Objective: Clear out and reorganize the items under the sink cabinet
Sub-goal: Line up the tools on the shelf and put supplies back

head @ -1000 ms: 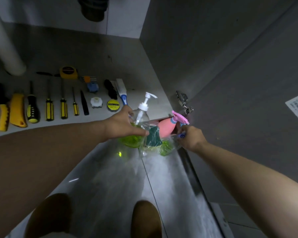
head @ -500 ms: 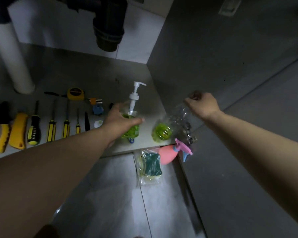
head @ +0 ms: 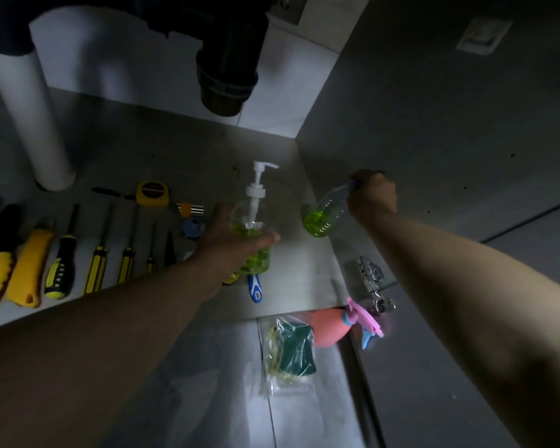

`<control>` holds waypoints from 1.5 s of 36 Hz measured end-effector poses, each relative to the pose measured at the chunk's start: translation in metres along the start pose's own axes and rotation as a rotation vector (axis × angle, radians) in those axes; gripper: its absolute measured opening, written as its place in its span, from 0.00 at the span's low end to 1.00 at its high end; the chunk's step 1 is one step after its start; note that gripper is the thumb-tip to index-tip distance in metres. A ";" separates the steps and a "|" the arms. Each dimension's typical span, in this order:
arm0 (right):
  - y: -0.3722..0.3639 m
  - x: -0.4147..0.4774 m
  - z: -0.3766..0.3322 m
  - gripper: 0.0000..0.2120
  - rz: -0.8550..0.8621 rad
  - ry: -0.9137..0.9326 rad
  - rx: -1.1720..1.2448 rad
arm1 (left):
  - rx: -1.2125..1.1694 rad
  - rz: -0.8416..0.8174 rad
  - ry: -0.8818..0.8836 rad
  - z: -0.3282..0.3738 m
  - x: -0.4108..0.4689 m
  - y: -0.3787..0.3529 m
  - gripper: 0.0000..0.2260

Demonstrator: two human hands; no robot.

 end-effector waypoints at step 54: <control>-0.015 -0.021 -0.081 0.05 -0.100 0.153 0.165 | 0.727 0.194 -0.336 -0.012 -0.026 0.021 0.13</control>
Point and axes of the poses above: each hand's wrist, its own x-axis towards the middle knuckle, its own y-axis out of the back of the hand, z = x × y, the point moved 3 cm from there along x, towards the middle knuckle, and after that the axes turned 13 degrees about y, right-handed, at the moved point
